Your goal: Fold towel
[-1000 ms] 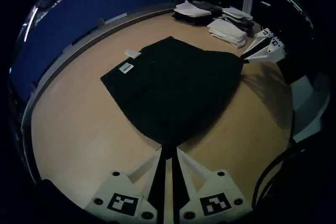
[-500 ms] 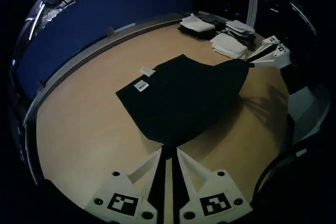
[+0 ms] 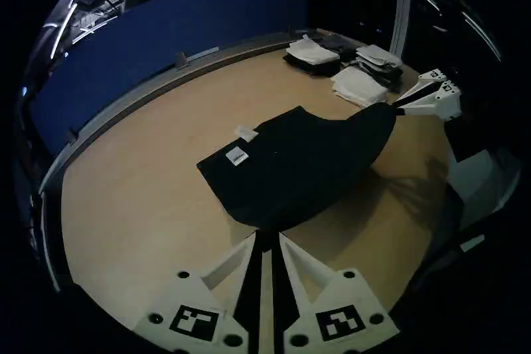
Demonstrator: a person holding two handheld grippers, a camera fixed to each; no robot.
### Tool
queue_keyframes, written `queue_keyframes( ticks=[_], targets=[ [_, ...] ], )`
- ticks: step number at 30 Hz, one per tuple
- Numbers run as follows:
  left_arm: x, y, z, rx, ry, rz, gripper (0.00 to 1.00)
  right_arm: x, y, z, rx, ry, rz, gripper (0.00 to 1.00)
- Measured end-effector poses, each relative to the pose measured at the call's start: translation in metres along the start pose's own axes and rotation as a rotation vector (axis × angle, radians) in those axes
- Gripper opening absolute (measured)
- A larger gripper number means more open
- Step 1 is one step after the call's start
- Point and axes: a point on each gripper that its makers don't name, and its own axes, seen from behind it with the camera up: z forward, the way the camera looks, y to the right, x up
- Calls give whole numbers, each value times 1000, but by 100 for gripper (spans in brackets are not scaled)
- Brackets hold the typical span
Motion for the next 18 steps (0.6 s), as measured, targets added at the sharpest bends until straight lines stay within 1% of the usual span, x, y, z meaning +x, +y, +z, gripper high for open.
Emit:
queue_keyframes(
  ticks=[5,12,18],
  targets=[
    [4,2,-6,0,10,-8,9,2,0,-5,-2,11,10,10],
    [7,4,-16,1,21,-16,9,6,-1,-11,-5,26,9,10],
    [7,5,-20,0,21,-27,9,8,-3,-14,-4,30,8,10]
  ],
)
